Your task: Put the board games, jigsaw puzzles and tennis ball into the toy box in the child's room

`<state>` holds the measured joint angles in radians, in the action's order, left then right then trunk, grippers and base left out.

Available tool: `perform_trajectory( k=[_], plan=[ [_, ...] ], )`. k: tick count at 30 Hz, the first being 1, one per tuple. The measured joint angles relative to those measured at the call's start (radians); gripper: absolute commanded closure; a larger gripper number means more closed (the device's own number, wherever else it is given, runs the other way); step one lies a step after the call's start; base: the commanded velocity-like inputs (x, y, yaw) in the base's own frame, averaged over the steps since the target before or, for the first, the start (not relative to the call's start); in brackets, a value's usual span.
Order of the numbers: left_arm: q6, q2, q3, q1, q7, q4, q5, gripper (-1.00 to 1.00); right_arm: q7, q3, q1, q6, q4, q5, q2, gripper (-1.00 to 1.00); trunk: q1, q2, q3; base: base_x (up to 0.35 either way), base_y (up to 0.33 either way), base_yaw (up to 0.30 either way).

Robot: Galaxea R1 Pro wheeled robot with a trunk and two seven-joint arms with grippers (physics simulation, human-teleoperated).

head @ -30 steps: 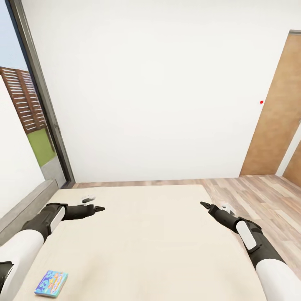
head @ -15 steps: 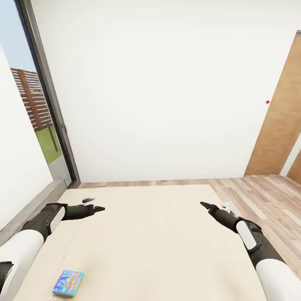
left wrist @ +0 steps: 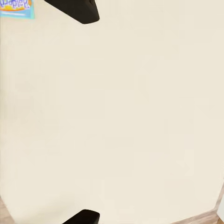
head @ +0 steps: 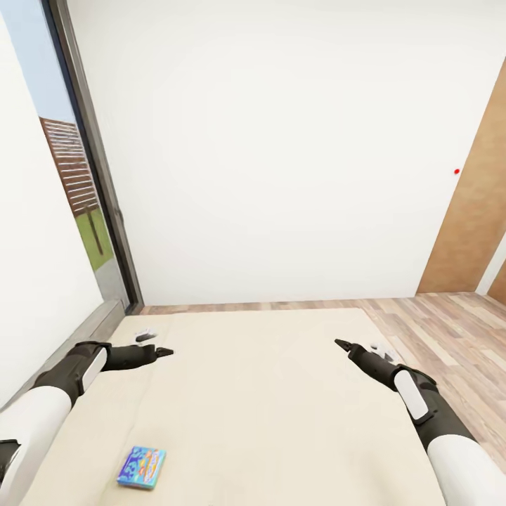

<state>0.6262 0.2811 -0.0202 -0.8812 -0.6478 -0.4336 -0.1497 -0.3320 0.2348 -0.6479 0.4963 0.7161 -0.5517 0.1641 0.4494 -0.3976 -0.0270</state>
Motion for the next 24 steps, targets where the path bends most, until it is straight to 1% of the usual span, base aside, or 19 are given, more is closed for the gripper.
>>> perform_trajectory(
  k=[1,4,5,6,7,8,9,10,12,13,14,17,20,24],
  plan=[
    [0.001,0.002,0.000,0.000,0.002,0.000,0.001,-1.00,0.010,-0.008,0.000,0.002,0.002,0.003,-0.002,-1.00,0.000,0.000,0.000,-0.009,0.034,0.000],
    [0.001,0.007,0.001,0.000,0.015,0.003,0.002,-1.00,0.080,-0.057,-0.001,0.008,0.005,0.007,-0.009,-1.00,0.000,0.000,0.000,-0.005,0.020,0.000],
    [0.000,0.009,0.000,0.000,0.038,0.006,0.004,-1.00,0.133,-0.096,-0.001,0.009,0.006,0.007,-0.015,-1.00,0.000,0.000,0.000,-0.002,0.009,0.000],
    [-0.001,0.011,0.000,0.000,0.081,0.007,0.005,-1.00,0.196,-0.139,-0.001,0.010,0.006,0.006,-0.024,-1.00,0.000,0.000,0.000,-0.002,0.006,0.000],
    [-0.001,0.011,-0.001,0.000,0.142,0.009,0.006,-1.00,0.266,-0.180,0.000,0.011,0.006,0.004,-0.038,-1.00,0.000,0.000,0.000,-0.001,0.004,0.000],
    [-0.002,0.011,-0.002,0.000,0.216,0.010,0.005,-1.00,0.333,-0.213,-0.002,0.012,0.005,0.009,-0.057,-1.00,0.000,0.000,0.000,-0.001,0.003,0.000],
    [-0.003,0.011,-0.002,0.000,0.254,0.010,0.004,-1.00,0.365,-0.225,-0.003,0.013,0.004,0.013,-0.070,-1.00,0.000,0.000,0.000,-0.001,0.002,0.000],
    [-0.005,0.010,-0.004,0.000,0.321,0.011,0.001,-1.00,0.423,-0.244,-0.006,0.014,0.003,0.015,-0.093,-1.00,0.000,0.000,0.000,0.000,0.001,0.000],
    [-0.006,0.009,-0.008,0.000,0.390,0.011,-0.004,-1.00,0.489,-0.262,-0.009,0.017,0.005,0.016,-0.117,-1.00,0.000,0.000,0.000,0.000,0.000,0.000],
    [-0.006,0.009,-0.012,0.000,0.416,0.011,-0.006,-1.00,0.511,-0.269,-0.009,0.018,0.006,0.017,-0.125,-1.00,0.000,0.000,0.000,0.000,0.000,0.000],
    [-0.007,0.007,-0.017,0.000,0.439,0.011,-0.009,-1.00,0.523,-0.275,-0.010,0.022,0.008,0.017,-0.132,-1.00,0.000,0.000,0.000,0.000,0.000,0.000],
    [-0.007,0.006,-0.022,0.000,0.456,0.011,-0.011,-1.00,0.508,-0.280,-0.011,0.025,0.009,0.018,-0.137,-1.00,0.000,0.000,0.000,0.000,0.000,0.000],
    [-0.007,0.008,-0.022,0.000,0.461,0.011,-0.010,-1.00,0.474,-0.281,-0.011,0.025,0.009,0.019,-0.137,-1.00,0.000,0.000,0.000,0.000,0.000,0.000],
    [-0.007,0.011,-0.021,0.000,0.462,0.011,-0.010,-1.00,0.453,-0.282,-0.010,0.026,0.010,0.019,-0.137,-1.00,0.000,0.000,0.000,0.000,0.000,0.000]
  ],
)
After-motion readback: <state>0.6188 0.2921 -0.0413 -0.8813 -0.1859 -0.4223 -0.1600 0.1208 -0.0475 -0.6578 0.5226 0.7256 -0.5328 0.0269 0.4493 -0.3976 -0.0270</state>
